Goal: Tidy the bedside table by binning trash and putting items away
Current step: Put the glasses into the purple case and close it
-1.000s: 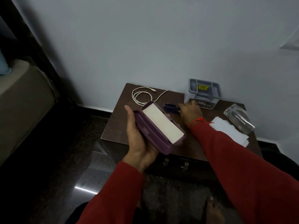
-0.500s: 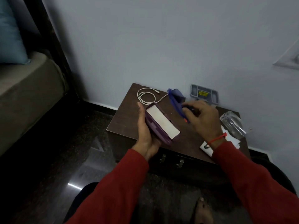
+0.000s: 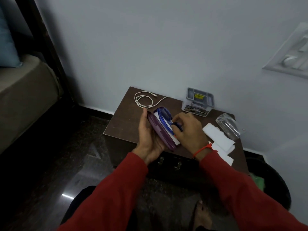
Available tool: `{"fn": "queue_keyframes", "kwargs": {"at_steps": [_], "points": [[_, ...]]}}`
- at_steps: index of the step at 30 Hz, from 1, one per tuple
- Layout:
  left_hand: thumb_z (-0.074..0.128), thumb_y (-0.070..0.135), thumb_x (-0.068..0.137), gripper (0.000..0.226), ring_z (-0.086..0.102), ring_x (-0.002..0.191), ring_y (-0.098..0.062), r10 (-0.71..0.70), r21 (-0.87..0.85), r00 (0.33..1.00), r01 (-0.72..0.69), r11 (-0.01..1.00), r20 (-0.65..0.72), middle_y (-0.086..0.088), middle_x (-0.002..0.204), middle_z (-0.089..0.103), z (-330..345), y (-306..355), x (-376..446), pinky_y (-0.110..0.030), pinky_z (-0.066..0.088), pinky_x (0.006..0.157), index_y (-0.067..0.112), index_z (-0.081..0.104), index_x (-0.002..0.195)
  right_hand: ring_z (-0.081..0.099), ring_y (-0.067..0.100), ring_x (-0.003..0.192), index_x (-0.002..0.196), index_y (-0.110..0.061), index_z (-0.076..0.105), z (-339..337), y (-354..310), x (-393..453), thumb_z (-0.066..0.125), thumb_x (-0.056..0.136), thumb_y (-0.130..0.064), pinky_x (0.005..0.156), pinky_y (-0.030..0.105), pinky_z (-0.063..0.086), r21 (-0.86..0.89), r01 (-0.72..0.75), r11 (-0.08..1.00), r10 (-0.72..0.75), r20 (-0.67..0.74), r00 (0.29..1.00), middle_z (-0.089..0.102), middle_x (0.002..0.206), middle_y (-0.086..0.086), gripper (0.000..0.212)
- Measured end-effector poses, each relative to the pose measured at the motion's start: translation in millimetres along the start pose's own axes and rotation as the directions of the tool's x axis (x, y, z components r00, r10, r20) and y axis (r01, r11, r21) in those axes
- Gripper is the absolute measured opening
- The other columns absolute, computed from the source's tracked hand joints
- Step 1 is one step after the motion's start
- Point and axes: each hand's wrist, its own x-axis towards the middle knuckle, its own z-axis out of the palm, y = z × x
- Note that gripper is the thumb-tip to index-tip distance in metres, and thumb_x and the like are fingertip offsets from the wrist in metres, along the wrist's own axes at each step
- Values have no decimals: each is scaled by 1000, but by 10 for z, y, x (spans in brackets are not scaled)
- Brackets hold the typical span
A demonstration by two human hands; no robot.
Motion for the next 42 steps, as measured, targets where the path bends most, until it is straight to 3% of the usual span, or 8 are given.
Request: {"fn": "queue_keyframes", "kwargs": {"at_steps": [6,13,20,27,31,35,40,42], "points": [[45,77,89,95,53,127,-38,13,-40,999,-14,999,-35,-22,136,56,-21,53,23,-59,33,120,1,52,146,56,-3,73,92,-24,71,-5,17,-29,67,87,-25,69,6,38,199,-26,980,37,-48,998,59,88,-6,6],[44,74,91,88,63,115,-38,26,9,999,-26,1000,-20,-24,130,61,34,50,-17,-52,53,100,0,61,136,57,0,77,98,-28,73,-23,-16,-32,65,89,-29,71,11,42,229,-84,970,99,-55,994,60,90,-6,13],[44,76,90,93,41,142,-43,36,-7,999,-36,999,41,-24,161,37,24,43,-14,-62,34,117,6,47,151,59,14,75,91,-27,64,7,-45,-81,69,84,-31,70,41,55,149,-48,988,66,-116,991,55,72,-16,9],[38,76,94,87,74,99,-35,34,74,999,-37,997,42,-22,125,69,67,36,-44,-50,62,86,3,60,136,49,6,81,95,-26,58,17,-55,-87,68,83,-28,67,19,44,86,-19,996,31,-144,989,52,95,-7,15],[46,76,92,92,64,113,-36,40,81,999,-42,996,26,-24,132,55,63,38,-28,-54,49,108,-1,54,142,46,2,74,90,-25,57,-32,-26,-44,75,79,-29,64,17,39,166,-74,983,97,-132,986,50,88,-11,22],[51,78,88,94,43,141,-50,27,69,999,-28,997,18,-32,149,49,8,-6,59,-67,29,119,-1,58,139,48,13,66,91,-29,52,-27,-42,4,80,75,-16,64,30,44,503,-393,770,350,181,919,49,73,-4,34],[43,78,91,85,61,114,-40,15,79,1000,-17,997,22,-25,125,62,-15,-4,67,-62,47,106,4,71,119,51,22,67,87,-19,52,-8,-44,11,74,74,9,69,39,49,695,-509,508,434,304,848,62,114,35,38],[42,80,90,93,59,117,-41,23,104,1000,-23,994,0,-26,128,59,-6,1,54,-63,45,108,-1,65,130,52,16,60,91,-18,55,-40,-57,3,72,76,9,61,30,50,703,-519,487,422,330,844,65,100,31,36]]}}
